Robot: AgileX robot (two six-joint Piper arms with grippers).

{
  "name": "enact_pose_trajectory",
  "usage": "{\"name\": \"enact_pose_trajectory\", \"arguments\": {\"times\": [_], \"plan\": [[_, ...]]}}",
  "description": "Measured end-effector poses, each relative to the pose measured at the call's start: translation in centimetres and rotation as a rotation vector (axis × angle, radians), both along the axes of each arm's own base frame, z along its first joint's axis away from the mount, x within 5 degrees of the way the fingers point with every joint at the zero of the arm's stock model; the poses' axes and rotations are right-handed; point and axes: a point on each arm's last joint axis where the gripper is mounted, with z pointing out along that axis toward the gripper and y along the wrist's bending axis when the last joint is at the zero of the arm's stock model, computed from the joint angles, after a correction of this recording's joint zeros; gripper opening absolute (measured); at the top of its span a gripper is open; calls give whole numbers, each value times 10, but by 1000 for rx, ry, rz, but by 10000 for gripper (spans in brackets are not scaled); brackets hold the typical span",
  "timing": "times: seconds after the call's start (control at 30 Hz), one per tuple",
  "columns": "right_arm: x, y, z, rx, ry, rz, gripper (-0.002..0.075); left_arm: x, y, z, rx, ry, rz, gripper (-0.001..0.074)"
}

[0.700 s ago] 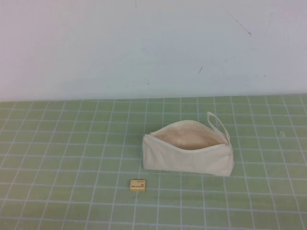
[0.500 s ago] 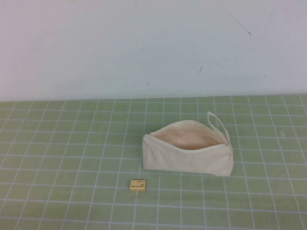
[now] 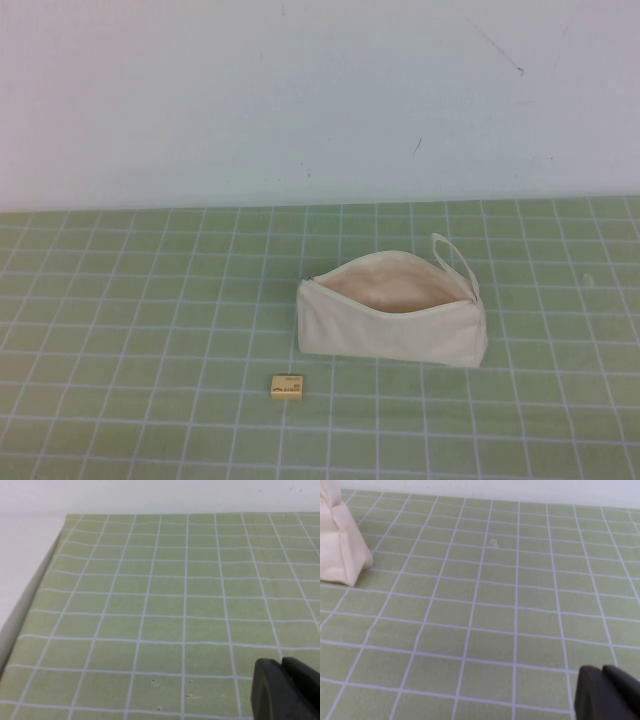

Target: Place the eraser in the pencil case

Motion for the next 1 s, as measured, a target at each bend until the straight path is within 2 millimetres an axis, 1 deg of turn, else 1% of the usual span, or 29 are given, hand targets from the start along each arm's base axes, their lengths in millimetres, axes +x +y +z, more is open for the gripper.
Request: {"name": "enact_pose_trajectory", "arguments": {"times": [0.17, 0.23, 0.3, 0.4, 0.43, 0.47, 0.73, 0.8, 0.87, 0.9, 0.93, 1.0], "plan": [[0, 0, 0, 0, 0, 0, -1, 0, 2, 0, 70, -2, 5, -1], [0, 0, 0, 0, 0, 0, -1, 0, 2, 2, 48, -18, 6, -1], [0, 0, 0, 0, 0, 0, -1, 1, -2, 4, -128, -58, 15, -1], [0, 0, 0, 0, 0, 0, -1, 3, -8, 13, -624, -130, 46, -1], [0, 0, 0, 0, 0, 0, -1, 3, -9, 15, -760, -145, 55, -1], [0, 0, 0, 0, 0, 0, -1, 3, -9, 17, -852, -156, 61, -1], [0, 0, 0, 0, 0, 0, -1, 4, -3, 27, -1110, -280, 109, -1], [0, 0, 0, 0, 0, 0, -1, 4, -4, 28, -1082, -275, 96, -1], [0, 0, 0, 0, 0, 0, -1, 2, -7, 38, -991, -266, 42, -1], [0, 0, 0, 0, 0, 0, -1, 0, -9, 48, -913, -277, 2, -1], [0, 0, 0, 0, 0, 0, -1, -8, -14, 80, -744, -321, -86, -1], [0, 0, 0, 0, 0, 0, -1, -11, -18, 104, -606, -299, -138, -1]]}}
